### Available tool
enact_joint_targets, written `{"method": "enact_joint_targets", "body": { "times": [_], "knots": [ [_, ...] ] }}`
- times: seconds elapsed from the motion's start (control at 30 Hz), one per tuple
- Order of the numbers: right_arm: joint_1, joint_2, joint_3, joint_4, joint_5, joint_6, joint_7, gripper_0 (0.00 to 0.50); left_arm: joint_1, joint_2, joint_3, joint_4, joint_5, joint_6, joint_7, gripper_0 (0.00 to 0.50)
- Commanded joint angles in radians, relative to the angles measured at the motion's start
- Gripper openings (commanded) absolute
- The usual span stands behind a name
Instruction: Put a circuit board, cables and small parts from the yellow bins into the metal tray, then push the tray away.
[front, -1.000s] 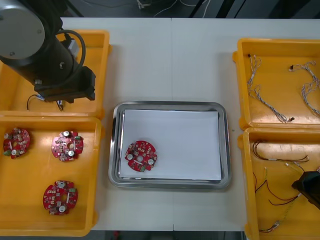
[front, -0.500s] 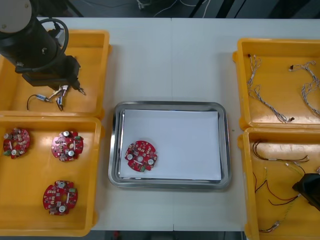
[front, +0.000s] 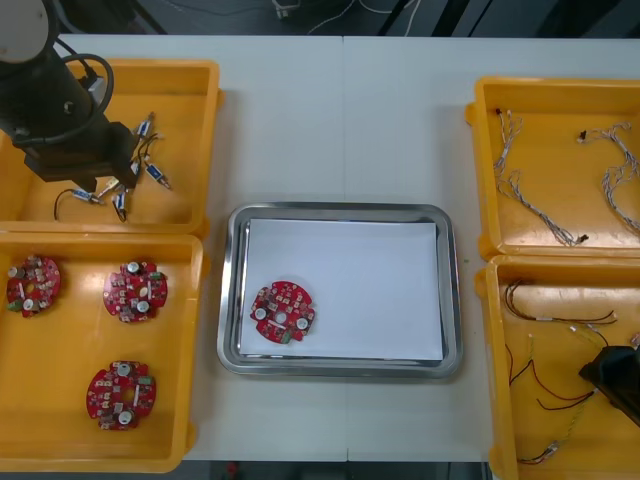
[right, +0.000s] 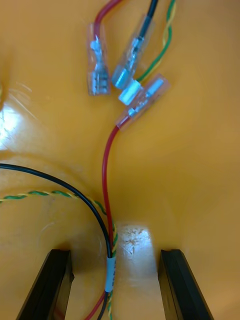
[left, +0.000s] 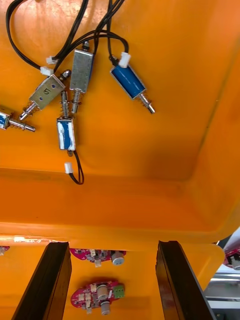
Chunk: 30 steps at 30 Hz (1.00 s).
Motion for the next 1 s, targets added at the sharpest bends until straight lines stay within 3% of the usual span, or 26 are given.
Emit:
{"method": "enact_joint_targets", "body": {
  "times": [0.03,0.1,0.17,0.2,0.23,0.27,0.33,0.4,0.7,1.0],
  "knots": [
    [0.011,0.007,0.034,0.024,-0.004,-0.028,-0.025,0.500,-0.087,0.039,0.027,0.059,-0.005,-0.017,-0.112,0.500],
    [0.011,0.007,0.034,0.025,-0.004,-0.027,-0.023,0.500,-0.105,0.034,0.027,0.102,-0.004,-0.020,-0.121,0.500],
    [0.011,0.007,0.034,0.025,-0.006,-0.028,-0.022,0.434,-0.114,0.031,0.027,0.125,-0.004,-0.023,-0.127,0.500],
    [0.011,0.007,0.033,0.024,-0.009,-0.027,-0.022,0.371,-0.122,0.027,0.027,0.144,-0.004,-0.028,-0.132,0.500],
    [0.011,0.007,0.034,0.024,-0.009,-0.027,-0.020,0.274,-0.128,0.024,0.027,0.159,-0.005,-0.034,-0.137,0.500],
    [0.011,0.007,0.034,0.025,-0.010,-0.027,-0.020,0.222,-0.131,0.022,0.027,0.168,-0.005,-0.035,-0.138,0.500],
    [0.012,0.007,0.033,0.025,-0.013,-0.027,-0.019,0.050,-0.140,0.018,0.027,0.200,-0.011,-0.048,-0.147,0.500],
    [0.012,0.007,0.034,0.024,-0.013,-0.027,-0.020,0.000,-0.146,0.015,0.023,0.223,-0.013,-0.058,-0.153,0.500],
    [0.012,-0.001,0.002,-0.005,-0.029,0.002,-0.017,0.000,-0.153,0.011,-0.046,0.266,-0.031,-0.121,-0.169,0.500],
    [-0.017,-0.056,-0.117,-0.105,-0.084,0.209,-0.005,0.000,-0.153,0.011,-0.077,0.325,-0.024,-0.181,-0.199,0.500]
  ]
}}
